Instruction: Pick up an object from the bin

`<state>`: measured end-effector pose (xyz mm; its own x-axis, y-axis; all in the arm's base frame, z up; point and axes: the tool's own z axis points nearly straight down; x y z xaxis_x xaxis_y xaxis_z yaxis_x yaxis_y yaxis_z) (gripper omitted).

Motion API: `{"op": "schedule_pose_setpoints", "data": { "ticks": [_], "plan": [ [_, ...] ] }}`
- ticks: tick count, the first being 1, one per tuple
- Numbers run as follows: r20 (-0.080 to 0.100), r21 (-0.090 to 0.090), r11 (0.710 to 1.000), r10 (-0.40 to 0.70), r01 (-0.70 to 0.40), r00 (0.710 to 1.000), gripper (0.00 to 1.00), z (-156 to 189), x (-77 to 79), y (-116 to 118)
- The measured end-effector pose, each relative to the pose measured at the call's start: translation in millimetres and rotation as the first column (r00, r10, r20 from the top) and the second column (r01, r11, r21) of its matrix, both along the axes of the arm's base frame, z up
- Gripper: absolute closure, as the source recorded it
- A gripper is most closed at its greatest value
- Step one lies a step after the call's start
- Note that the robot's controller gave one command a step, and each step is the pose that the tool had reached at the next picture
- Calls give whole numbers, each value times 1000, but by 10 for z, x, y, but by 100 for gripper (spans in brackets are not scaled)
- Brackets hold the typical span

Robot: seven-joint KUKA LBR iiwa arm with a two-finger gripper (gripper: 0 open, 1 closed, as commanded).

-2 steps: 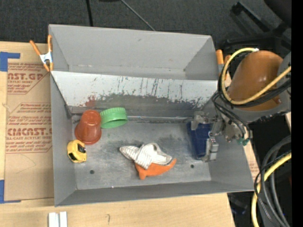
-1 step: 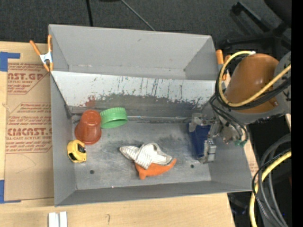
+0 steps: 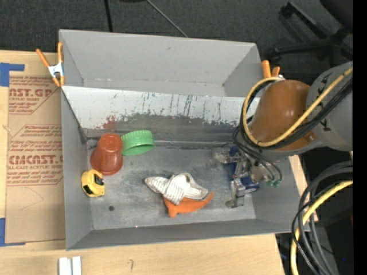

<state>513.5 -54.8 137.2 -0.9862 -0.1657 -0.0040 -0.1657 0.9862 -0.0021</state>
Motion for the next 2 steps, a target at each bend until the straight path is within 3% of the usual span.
{"op": "schedule_pose_setpoints", "data": {
  "ticks": [1,2],
  "plan": [
    [-4,4,997,78,-78,997,0,-266,81,103],
    [0,1,993,117,-117,993,100,-666,-123,647]
  ]
}}
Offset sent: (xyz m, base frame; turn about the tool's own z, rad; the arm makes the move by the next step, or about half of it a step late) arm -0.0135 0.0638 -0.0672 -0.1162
